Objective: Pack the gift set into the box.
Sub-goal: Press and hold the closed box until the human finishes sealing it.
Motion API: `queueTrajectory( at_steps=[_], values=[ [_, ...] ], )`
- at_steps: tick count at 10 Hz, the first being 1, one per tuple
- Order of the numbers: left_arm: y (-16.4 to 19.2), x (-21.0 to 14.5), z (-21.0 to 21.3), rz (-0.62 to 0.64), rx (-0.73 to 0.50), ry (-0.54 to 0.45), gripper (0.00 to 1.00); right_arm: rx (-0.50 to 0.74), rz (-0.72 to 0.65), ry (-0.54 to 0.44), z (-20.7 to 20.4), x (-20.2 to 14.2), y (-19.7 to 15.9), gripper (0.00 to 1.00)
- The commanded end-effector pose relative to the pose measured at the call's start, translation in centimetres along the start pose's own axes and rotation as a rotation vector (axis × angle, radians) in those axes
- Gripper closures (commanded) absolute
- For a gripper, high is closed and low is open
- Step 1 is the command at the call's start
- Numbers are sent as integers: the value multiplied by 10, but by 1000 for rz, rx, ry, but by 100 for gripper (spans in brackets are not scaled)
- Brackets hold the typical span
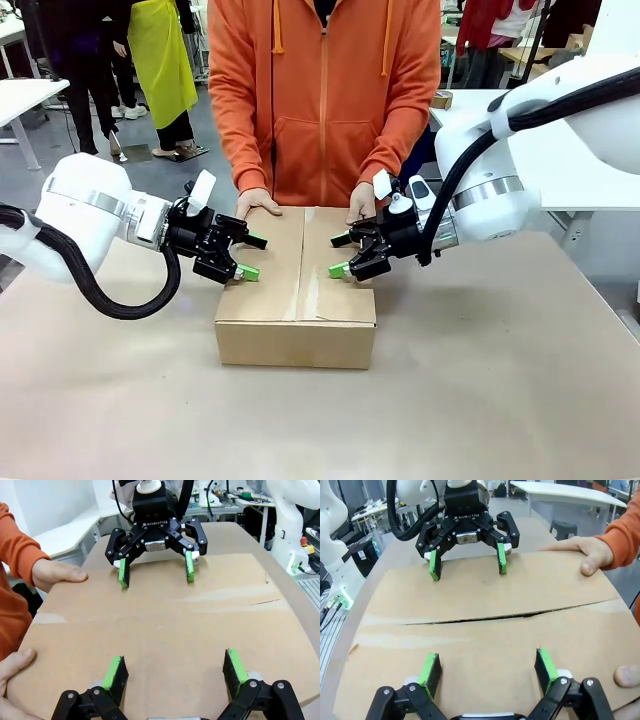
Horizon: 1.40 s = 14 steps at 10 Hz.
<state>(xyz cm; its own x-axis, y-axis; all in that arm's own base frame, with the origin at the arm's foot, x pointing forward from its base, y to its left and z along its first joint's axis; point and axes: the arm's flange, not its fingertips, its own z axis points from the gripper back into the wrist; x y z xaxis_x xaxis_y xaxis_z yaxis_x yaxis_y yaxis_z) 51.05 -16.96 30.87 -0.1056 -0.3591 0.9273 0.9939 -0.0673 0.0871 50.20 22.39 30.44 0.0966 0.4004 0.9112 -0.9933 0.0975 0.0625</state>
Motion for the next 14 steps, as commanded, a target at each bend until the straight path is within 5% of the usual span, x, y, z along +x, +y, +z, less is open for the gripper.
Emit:
queueTrajectory(
  at_steps=[1,14],
  values=[
    [7,-3,-4,42,-7,42,0,1,7,1,-2,1,0,0],
    [0,0,0,0,0,0,0,1,7,1,-2,1,0,0]
  ],
)
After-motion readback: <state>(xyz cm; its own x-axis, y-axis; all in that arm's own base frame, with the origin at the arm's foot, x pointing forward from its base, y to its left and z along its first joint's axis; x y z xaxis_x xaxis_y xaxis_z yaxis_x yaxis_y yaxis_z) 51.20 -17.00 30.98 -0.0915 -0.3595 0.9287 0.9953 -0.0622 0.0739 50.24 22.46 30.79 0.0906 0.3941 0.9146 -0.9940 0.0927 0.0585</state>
